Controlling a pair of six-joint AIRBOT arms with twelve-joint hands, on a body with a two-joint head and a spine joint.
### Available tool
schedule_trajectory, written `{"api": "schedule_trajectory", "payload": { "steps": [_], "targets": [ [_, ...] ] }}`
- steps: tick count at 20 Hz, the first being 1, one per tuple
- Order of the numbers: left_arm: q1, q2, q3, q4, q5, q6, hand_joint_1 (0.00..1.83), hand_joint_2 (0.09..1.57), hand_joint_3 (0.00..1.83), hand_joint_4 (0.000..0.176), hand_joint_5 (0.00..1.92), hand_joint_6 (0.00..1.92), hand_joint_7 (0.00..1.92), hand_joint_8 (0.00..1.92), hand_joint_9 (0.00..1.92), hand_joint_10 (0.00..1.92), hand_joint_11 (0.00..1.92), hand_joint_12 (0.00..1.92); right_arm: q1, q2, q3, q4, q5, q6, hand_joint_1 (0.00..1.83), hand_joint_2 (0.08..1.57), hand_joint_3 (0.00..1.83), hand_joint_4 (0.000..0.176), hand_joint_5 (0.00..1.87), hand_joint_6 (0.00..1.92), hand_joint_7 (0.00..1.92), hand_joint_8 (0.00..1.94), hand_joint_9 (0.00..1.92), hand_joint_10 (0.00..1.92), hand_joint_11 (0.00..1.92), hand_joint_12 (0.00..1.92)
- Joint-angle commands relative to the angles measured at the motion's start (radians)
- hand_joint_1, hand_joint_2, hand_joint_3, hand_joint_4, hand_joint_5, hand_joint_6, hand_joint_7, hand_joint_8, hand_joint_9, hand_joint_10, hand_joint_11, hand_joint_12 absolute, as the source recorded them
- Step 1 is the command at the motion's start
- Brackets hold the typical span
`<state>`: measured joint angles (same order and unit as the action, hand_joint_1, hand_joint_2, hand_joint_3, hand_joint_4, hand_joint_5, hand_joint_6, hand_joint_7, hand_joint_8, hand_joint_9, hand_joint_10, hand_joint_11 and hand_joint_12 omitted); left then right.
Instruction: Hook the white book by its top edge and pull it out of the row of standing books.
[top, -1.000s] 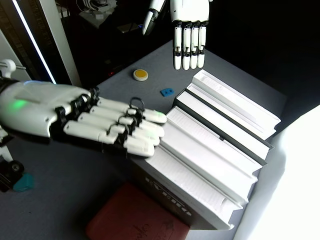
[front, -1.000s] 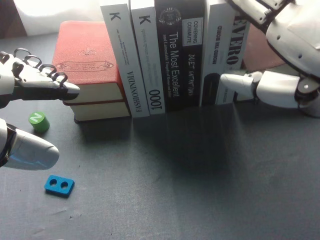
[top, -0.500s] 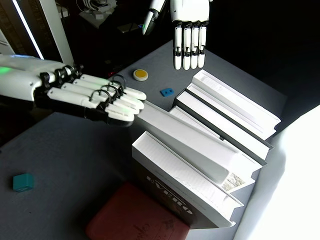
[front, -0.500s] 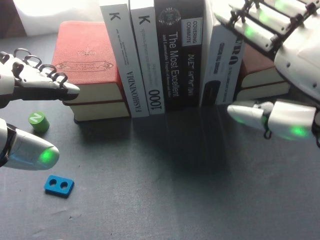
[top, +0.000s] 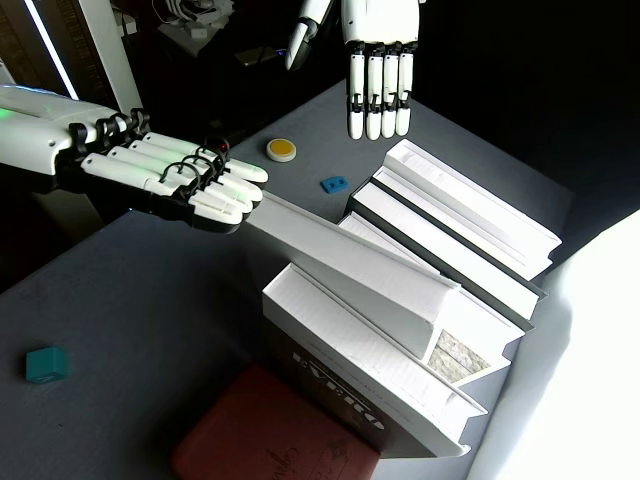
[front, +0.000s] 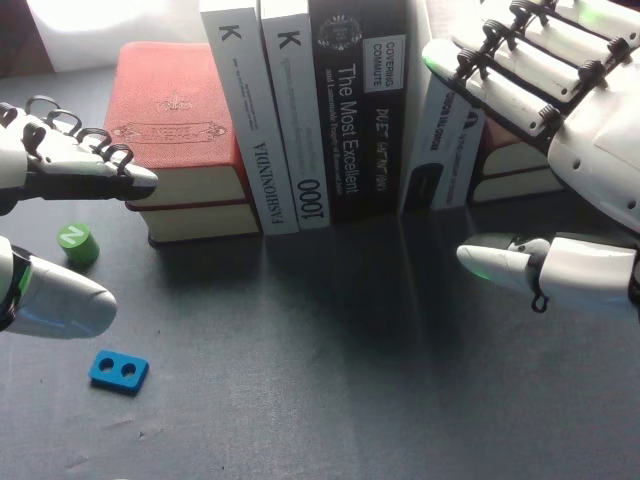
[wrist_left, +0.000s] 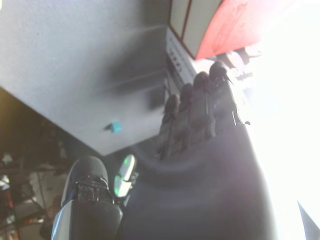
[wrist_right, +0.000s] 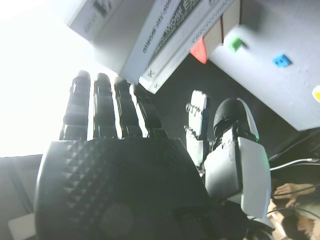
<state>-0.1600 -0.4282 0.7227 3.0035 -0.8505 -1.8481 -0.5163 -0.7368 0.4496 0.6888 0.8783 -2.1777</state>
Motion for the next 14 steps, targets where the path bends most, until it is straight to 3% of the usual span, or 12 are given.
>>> {"api": "schedule_trajectory", "payload": {
  "steps": [1, 8, 14],
  "targets": [
    [-0.011, 0.0, -0.006, 0.008, 0.083, 0.001, 0.0, 1.15, 0.01, 0.0, 0.0, 0.0, 0.0, 0.0, 0.0, 0.0, 0.0, 0.0, 0.003, 0.005, -0.001, -0.008, 0.034, -0.009, 0.0, 1.14, 0.0, 0.0, 0.0, 0.0, 0.0, 0.0, 0.0, 0.0, 0.0, 0.0],
    [-0.011, 0.003, -0.006, 0.008, 0.083, 0.001, 0.0, 1.15, 0.0, 0.0, 0.0, 0.0, 0.0, 0.0, 0.0, 0.0, 0.0, 0.0, -0.004, 0.012, -0.013, 0.107, -0.055, -0.029, 0.0, 1.15, 0.0, 0.0, 0.0, 0.0, 0.0, 0.0, 0.0, 0.0, 0.0, 0.0],
    [-0.011, 0.003, -0.007, 0.008, 0.083, 0.001, 0.0, 1.15, 0.0, 0.0, 0.0, 0.0, 0.0, 0.0, 0.0, 0.0, 0.0, 0.0, -0.059, 0.072, -0.126, 0.109, -0.054, -0.017, 0.0, 1.15, 0.0, 0.0, 0.0, 0.0, 0.0, 0.0, 0.0, 0.0, 0.0, 0.0]
  ]
}}
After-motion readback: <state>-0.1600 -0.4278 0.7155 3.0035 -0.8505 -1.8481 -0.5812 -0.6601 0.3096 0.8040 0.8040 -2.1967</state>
